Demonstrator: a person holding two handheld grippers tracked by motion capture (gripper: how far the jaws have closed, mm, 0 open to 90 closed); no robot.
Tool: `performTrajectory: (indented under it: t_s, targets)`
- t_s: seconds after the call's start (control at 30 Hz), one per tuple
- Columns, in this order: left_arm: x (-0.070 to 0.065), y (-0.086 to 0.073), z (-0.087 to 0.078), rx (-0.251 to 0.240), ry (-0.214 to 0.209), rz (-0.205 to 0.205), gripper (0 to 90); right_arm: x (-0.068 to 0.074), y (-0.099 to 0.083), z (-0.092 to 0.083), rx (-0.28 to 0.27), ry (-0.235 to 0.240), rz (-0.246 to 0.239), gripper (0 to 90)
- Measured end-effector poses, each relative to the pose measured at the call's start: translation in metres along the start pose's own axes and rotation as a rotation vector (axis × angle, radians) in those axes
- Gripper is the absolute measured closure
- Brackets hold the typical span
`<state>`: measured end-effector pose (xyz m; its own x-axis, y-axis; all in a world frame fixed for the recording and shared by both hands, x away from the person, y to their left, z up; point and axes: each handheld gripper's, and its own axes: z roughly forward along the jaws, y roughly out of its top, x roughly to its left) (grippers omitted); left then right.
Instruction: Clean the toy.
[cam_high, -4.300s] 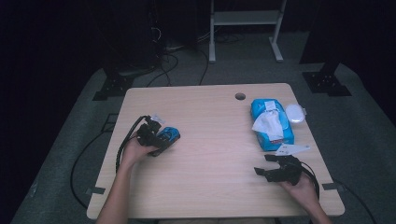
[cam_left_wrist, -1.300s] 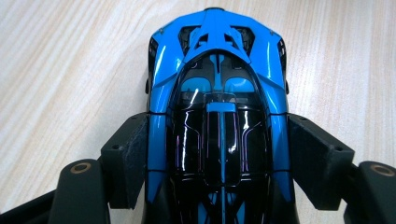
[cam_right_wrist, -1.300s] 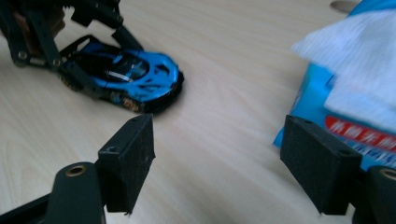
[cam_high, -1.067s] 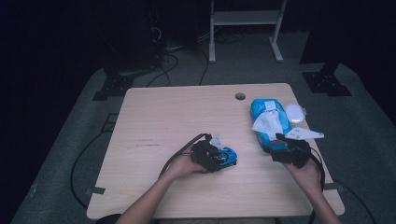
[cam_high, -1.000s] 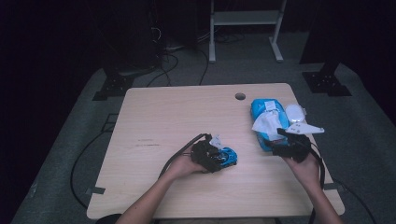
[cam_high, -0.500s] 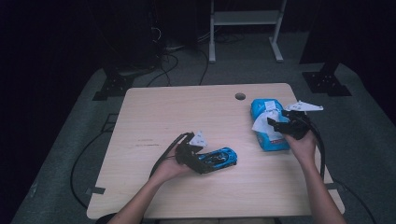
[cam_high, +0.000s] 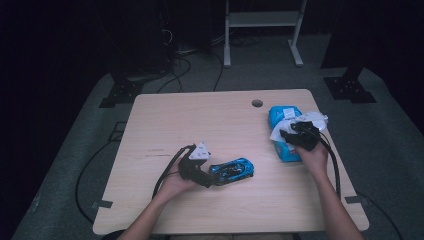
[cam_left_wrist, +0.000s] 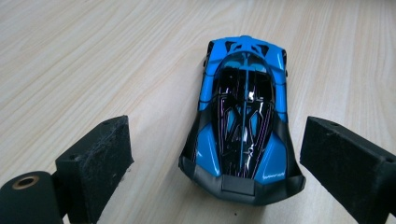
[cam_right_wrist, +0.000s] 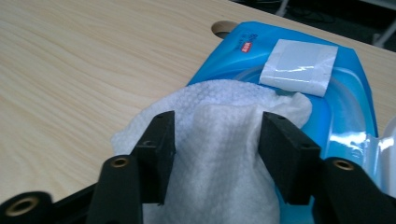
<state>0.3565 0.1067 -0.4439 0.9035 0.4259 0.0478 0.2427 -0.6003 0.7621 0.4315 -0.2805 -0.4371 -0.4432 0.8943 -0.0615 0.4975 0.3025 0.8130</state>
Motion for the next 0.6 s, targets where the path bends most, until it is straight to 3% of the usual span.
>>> performTrajectory:
  t_s: [0.07,0.17,0.27,0.43,0.6]
  targets:
    - [0.000,-0.002,0.000,0.002,-0.004,-0.001,8.5,0.001,-0.002,-0.001,-0.010,-0.021,-0.001,57.6]
    - [-0.001,-0.004,0.000,0.015,0.003,0.001,8.5,-0.005,-0.003,-0.003,-0.018,0.022,0.046,70.4]
    - [-0.001,-0.003,-0.002,0.000,0.014,0.005,8.5,-0.006,-0.004,-0.006,-0.020,0.038,0.042,79.2]
    - [-0.002,-0.003,-0.002,-0.020,0.008,-0.008,8.5,-0.007,-0.003,-0.019,-0.017,0.054,0.016,85.7]
    - [0.000,-0.002,-0.001,-0.042,-0.017,-0.027,8.5,-0.009,0.000,-0.041,-0.060,0.077,0.018,87.0]
